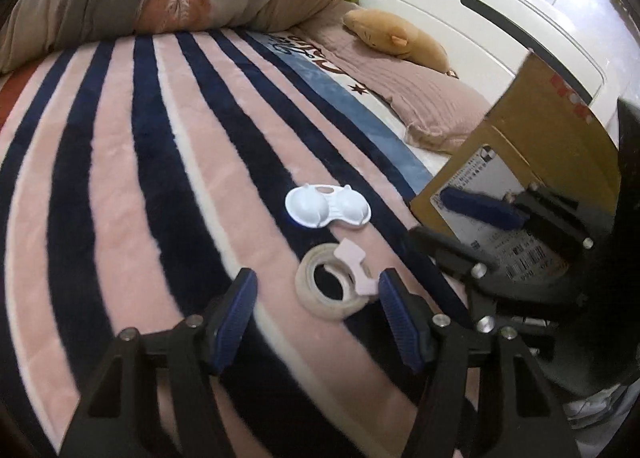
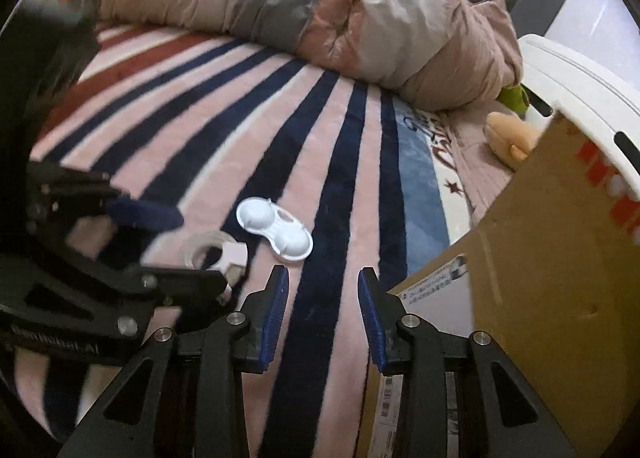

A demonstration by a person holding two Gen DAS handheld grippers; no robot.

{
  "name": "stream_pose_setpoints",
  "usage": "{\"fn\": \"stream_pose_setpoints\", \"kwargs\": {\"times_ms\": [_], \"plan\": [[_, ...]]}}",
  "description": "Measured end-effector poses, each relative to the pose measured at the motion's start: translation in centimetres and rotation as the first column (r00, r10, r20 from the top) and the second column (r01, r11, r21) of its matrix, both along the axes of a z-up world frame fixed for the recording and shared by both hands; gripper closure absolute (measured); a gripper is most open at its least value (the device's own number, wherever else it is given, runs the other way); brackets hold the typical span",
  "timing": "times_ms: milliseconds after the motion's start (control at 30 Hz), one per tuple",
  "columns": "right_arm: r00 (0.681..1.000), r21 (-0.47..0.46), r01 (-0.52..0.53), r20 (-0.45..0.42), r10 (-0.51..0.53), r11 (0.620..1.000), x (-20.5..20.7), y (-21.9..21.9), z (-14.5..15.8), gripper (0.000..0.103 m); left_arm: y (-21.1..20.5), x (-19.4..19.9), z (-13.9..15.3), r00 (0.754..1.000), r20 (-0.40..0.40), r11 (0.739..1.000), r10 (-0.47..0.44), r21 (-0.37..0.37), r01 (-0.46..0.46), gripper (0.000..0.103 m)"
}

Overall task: Organize rigid objects
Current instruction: 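Grasp the white contact lens case with the right gripper while the left grasps the tape roll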

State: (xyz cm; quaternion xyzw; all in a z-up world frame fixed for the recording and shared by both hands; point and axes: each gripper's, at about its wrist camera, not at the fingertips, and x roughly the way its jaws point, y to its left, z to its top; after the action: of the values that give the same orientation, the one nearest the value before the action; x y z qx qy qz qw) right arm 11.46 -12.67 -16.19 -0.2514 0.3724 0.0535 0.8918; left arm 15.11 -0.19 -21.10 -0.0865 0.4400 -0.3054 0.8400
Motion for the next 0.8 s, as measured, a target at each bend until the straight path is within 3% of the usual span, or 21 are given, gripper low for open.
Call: {"fn": "stream_pose_setpoints", "kwargs": {"times_ms": [33,67,133,333,467,533,667,700,767,800], "plan": [[1.000,0.005,-0.001,-0.013,0.001,1.000,0.3,-0.1,-0.2,0.072,-0.1,0.1,0.1,1.000,0.003,1.000,-0.002,0.002,0.002,0.055],[1.000,0.015,-0.005,-0.020,0.005,1.000,0.6,-0.2,-0.3,0.072,-0.1,0.1,0.1,1.000,0.000,1.000,-0.011,-0.006,0.011,0.077],[1.000,0.030,-0.001,-0.031,0.002,1.000,0.9,-0.3,-0.5,0.071,0.4,0.0,0.1,1.000,-0.012,1.000,-0.003,-0.011,0.003,0.094],[0.991,0.170,0.009,-0.131,0.014,0.985,3.2,-0.7,-1.7,0.064,1.7,-0.2,0.1,0.999,-0.036,1.000,0.019,-0.016,-0.020,0.096],[0.991,0.246,0.020,-0.135,0.014,0.969,4.3,-0.8,-2.4,0.062,2.3,-0.2,0.4,0.998,-0.043,0.999,0.037,0.017,-0.036,0.096],[0.993,0.266,0.015,-0.121,0.018,0.964,4.8,-0.7,-2.4,0.048,3.0,-0.1,0.6,0.997,-0.042,0.998,0.059,0.029,-0.058,0.096],[0.993,0.281,-0.012,-0.112,0.045,0.960,6.0,-0.4,-2.9,0.047,4.9,-0.5,1.1,0.995,-0.052,0.995,0.089,0.052,-0.086,0.096],[0.993,0.289,-0.020,-0.110,0.054,0.957,6.2,-0.4,-2.9,0.049,5.4,-0.7,1.4,0.994,-0.049,0.994,0.098,0.062,-0.094,0.096],[0.992,0.304,-0.034,-0.103,0.068,0.952,6.2,-0.3,-2.7,0.077,6.6,-1.3,1.9,0.992,-0.046,0.991,0.121,0.067,-0.118,0.096],[0.992,0.309,-0.041,-0.100,0.076,0.950,6.0,-0.3,-2.6,0.077,7.2,-1.6,2.1,0.991,-0.044,0.990,0.130,0.063,-0.127,0.095]]}}
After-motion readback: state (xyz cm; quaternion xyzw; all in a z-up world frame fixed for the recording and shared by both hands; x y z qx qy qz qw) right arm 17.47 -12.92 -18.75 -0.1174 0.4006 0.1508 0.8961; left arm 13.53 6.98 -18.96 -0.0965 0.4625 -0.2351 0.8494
